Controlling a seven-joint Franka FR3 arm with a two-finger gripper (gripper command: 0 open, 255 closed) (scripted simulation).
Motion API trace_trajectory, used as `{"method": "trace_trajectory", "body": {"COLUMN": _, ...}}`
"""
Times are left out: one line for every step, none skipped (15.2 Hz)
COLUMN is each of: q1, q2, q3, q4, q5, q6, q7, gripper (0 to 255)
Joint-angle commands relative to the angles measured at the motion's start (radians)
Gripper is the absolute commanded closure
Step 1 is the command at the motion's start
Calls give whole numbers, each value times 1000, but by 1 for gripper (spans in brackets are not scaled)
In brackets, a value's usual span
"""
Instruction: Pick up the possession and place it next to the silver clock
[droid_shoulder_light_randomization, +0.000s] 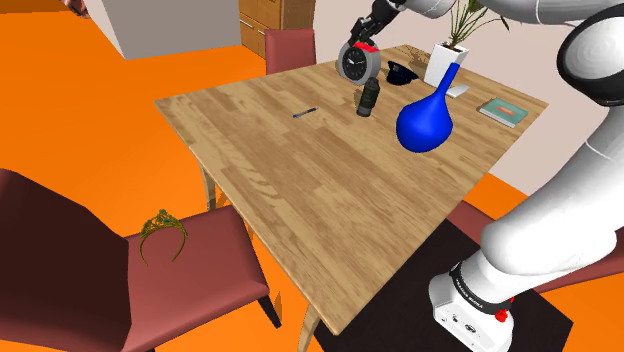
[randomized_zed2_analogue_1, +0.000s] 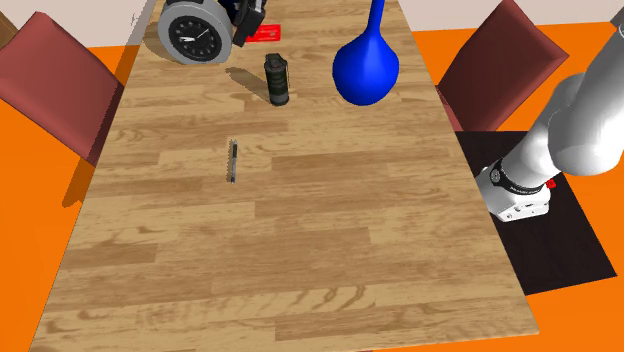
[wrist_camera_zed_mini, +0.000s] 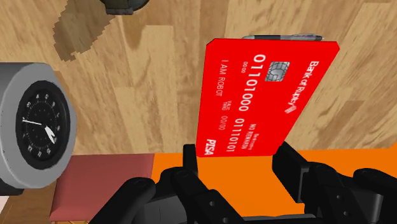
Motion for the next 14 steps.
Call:
{"method": "trace_trajectory", "body": {"q1": -23, "q2": 37, "q3": -12, "q4": 54, "q5": 17, "q6": -25, "q7": -44, "gripper": 255}}
{"method": "trace_trajectory", "body": {"q1": -35, "q2": 56, "q3": -18, "q4": 81, "q5": 24, "q6": -37, "q7": -64, "gripper": 255}}
{"method": "trace_trajectory", "body": {"q1": -47, "q2": 77, "q3": -23, "q4": 110, "q5": 31, "q6": -50, "q7": -84, "gripper": 255}}
{"method": "trace_trajectory", "body": {"q1": -60, "q2": 98, "q3": -28, "q4": 140, "q5": 38, "q6": -64, "q7": -102, "gripper": 255}}
{"method": "trace_trajectory", "body": {"q1": -72, "q2": 120, "q3": -32, "q4": 173, "q5": 44, "q6": -79, "q7": -120, "gripper": 255}}
{"method": "trace_trajectory", "body": {"q1": -84, "q2": 143, "q3": -37, "q4": 207, "q5": 49, "q6": -95, "q7": -137, "gripper": 255}}
{"method": "trace_trajectory", "body": {"q1": -95, "q2": 168, "q3": -41, "q4": 244, "q5": 54, "q6": -111, "q7": -152, "gripper": 255}}
{"method": "trace_trajectory", "body": {"q1": -107, "q2": 194, "q3": -45, "q4": 283, "q5": 58, "q6": -129, "q7": -167, "gripper": 255}}
{"method": "trace_trajectory", "body": {"q1": -119, "q2": 222, "q3": -48, "q4": 325, "q5": 61, "q6": -148, "q7": -181, "gripper": 255}}
{"method": "trace_trajectory", "body": {"q1": -130, "q2": 252, "q3": -51, "q4": 371, "q5": 64, "q6": -168, "q7": -194, "gripper": 255}}
{"method": "trace_trajectory", "body": {"q1": -141, "q2": 283, "q3": -54, "q4": 419, "q5": 66, "q6": -189, "q7": -206, "gripper": 255}}
{"method": "trace_trajectory", "body": {"q1": -148, "q2": 303, "q3": -56, "q4": 450, "q5": 67, "q6": -203, "q7": -212, "gripper": 255}}
{"method": "trace_trajectory", "body": {"q1": -148, "q2": 300, "q3": -55, "q4": 433, "q5": 69, "q6": -189, "q7": -217, "gripper": 255}}
{"method": "trace_trajectory", "body": {"q1": -149, "q2": 298, "q3": -54, "q4": 416, "q5": 72, "q6": -175, "q7": -221, "gripper": 255}}
